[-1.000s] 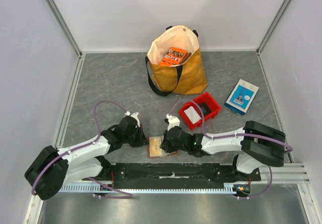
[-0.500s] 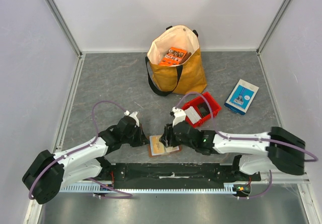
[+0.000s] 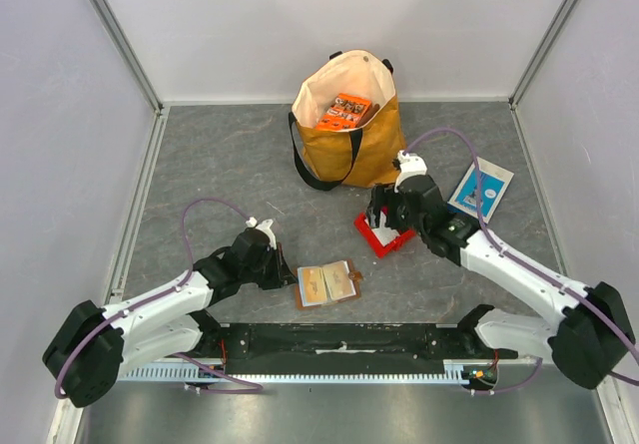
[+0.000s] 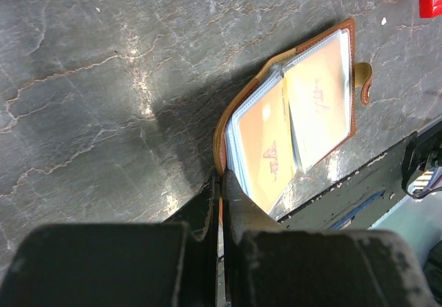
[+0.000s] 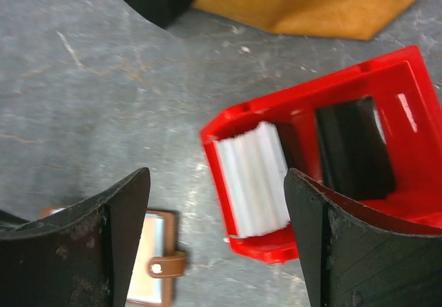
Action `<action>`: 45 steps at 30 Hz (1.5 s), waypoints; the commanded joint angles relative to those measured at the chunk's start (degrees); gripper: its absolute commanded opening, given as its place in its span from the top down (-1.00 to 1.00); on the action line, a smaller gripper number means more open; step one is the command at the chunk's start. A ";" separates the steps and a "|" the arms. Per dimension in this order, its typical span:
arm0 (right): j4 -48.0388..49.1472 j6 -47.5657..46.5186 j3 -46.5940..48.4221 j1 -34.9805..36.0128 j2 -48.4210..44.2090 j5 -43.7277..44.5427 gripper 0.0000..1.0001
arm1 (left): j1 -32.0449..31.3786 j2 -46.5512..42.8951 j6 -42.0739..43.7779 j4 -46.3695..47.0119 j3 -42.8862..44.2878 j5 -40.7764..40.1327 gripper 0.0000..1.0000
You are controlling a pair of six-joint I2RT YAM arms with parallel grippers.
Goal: Put the credit cards into the card holder
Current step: Pick up the credit card from the storage box.
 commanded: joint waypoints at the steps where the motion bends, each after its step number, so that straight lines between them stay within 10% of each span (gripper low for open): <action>1: -1.75 -9.62 1.41 -7.45 4.41 -11.78 -0.71 | -0.21 -0.27 1.39 0.65 1.96 0.41 0.97; 14: 4.14 -11.57 1.41 -18.54 17.86 -30.76 -0.78 | -0.29 2.02 2.18 1.53 2.57 1.12 0.97; 45: 1.33 -11.57 2.81 -18.63 16.54 -30.87 -0.14 | -0.21 3.78 2.36 2.50 3.01 1.55 0.96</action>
